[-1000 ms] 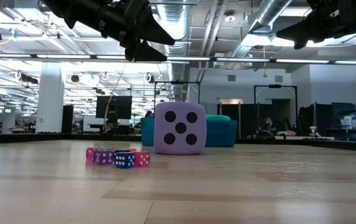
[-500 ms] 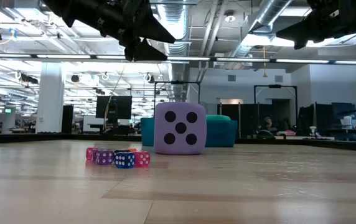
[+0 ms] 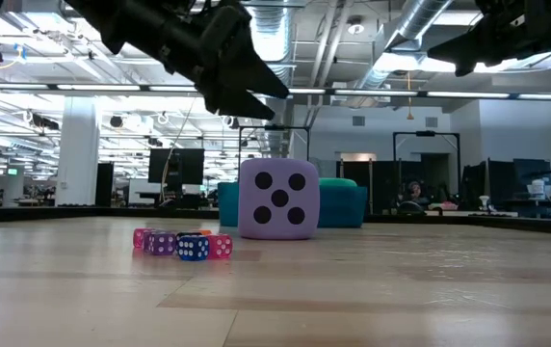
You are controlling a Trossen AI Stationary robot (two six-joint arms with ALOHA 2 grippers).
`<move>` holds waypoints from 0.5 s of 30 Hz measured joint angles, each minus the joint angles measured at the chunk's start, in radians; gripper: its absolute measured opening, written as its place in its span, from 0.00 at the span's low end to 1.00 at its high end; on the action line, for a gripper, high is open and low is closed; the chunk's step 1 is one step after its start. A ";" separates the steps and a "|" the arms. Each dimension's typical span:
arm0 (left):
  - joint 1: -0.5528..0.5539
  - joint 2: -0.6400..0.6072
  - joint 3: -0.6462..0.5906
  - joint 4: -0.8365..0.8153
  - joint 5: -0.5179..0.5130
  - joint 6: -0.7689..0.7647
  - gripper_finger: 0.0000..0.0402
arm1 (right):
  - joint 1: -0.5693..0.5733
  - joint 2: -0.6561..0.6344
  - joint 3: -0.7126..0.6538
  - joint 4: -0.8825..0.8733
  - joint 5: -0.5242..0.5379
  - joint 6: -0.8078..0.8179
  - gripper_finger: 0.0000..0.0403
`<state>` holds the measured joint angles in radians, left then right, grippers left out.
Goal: Pick & Place Dice
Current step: Put the large purple dice into the blue bin
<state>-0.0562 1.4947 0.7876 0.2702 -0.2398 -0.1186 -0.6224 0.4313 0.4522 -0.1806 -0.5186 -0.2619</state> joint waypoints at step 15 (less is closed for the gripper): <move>-0.068 0.096 0.020 -0.006 -0.005 -0.096 0.97 | 0.000 0.000 0.000 0.000 0.000 0.000 0.00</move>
<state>-0.1241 1.5904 0.8078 0.2647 -0.2447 -0.2145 -0.6224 0.4316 0.4522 -0.1806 -0.5186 -0.2623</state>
